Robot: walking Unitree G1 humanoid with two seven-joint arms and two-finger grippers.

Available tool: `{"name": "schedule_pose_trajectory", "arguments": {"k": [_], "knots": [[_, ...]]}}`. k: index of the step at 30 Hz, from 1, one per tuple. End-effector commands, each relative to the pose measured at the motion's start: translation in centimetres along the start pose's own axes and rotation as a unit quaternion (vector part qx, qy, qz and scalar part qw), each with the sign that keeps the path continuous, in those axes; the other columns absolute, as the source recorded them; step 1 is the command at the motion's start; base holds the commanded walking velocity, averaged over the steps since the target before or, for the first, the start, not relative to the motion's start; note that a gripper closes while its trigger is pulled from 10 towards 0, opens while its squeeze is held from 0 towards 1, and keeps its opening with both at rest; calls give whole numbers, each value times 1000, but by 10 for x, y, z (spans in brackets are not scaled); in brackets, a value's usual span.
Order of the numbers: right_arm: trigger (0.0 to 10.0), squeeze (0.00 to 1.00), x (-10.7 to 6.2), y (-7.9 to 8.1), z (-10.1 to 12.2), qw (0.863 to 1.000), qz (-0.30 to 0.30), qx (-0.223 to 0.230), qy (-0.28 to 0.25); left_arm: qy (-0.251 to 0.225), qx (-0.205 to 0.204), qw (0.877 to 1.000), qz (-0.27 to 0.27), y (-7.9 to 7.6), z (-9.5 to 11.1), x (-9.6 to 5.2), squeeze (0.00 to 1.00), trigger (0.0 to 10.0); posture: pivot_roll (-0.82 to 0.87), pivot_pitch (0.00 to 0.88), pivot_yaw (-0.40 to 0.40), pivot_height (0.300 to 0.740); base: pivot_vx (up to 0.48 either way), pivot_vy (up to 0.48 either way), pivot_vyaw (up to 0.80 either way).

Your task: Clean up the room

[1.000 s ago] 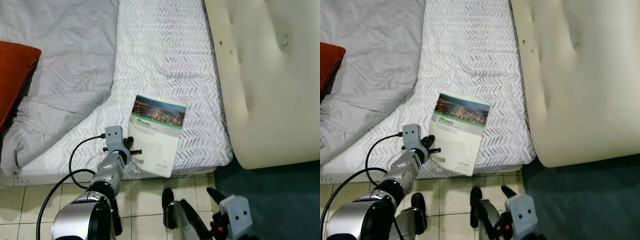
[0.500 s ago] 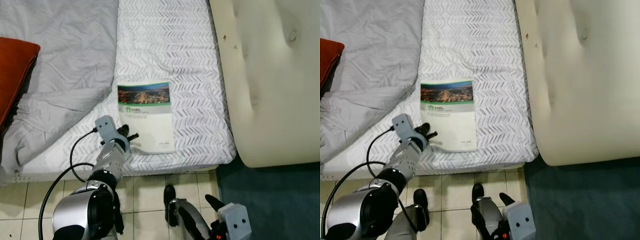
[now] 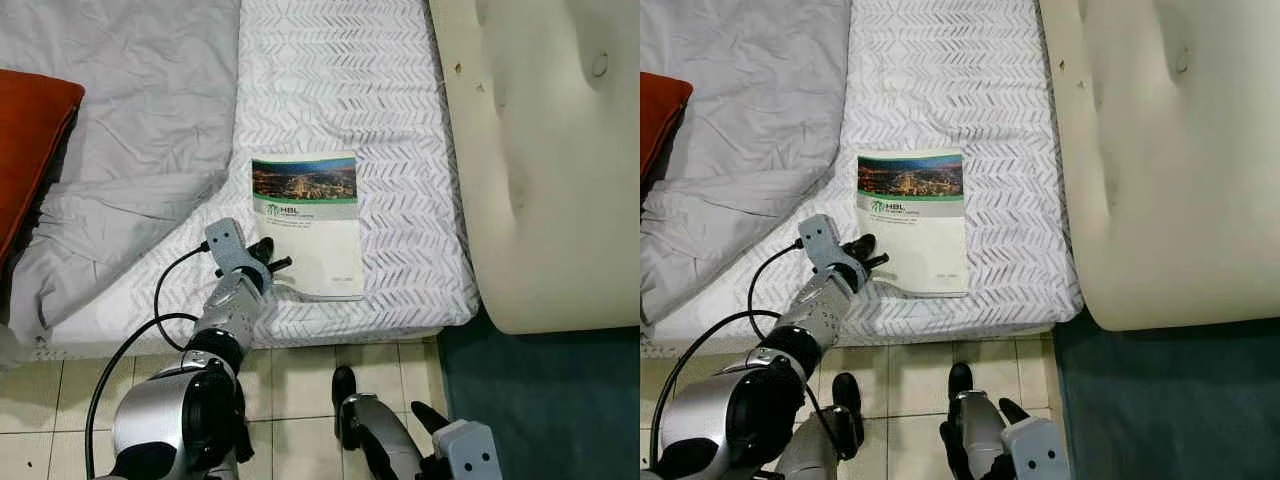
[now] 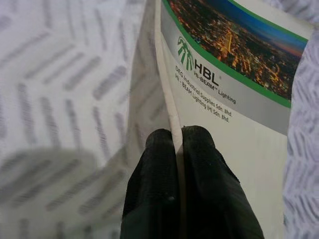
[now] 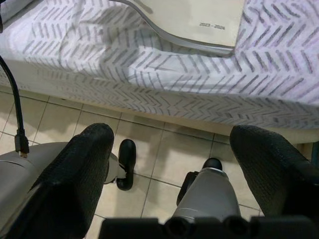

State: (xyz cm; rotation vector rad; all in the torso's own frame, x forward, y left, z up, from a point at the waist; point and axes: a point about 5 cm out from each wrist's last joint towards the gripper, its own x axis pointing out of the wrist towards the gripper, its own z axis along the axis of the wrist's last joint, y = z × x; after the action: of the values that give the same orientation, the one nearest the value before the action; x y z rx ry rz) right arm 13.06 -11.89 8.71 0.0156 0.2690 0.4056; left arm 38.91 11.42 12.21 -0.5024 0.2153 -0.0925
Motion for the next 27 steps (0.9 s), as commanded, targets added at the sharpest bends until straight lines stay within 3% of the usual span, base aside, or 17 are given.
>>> {"name": "schedule_pose_trajectory", "arguments": {"k": [1, 10, 16, 27], "knots": [[10000, 0, -7, 6, -5, 1000, -1, 10, 17, 55, 17, 998, -33, -14, -25, -2, 0, 10000, -468, 605, -87, 740, 0, 0, 0], [10000, 0, -10, 10, -7, 1000, -4, 15, 20, 55, 54, 996, -39, -18, -20, 0, 0, 10000, -471, 606, -74, 740, 0, 0, 0], [10000, 0, -12, 10, -9, 1000, -6, 17, 24, 42, -11, 999, 6, -11, -21, -1, 0, 10000, -465, 606, -72, 740, 0, 0, 0], [10000, 0, -14, 9, -10, 1000, -5, 13, 26, 46, -46, 998, 21, -15, -29, -2, 0, 10000, -475, 588, -85, 740, 0, 0, 0]]}}
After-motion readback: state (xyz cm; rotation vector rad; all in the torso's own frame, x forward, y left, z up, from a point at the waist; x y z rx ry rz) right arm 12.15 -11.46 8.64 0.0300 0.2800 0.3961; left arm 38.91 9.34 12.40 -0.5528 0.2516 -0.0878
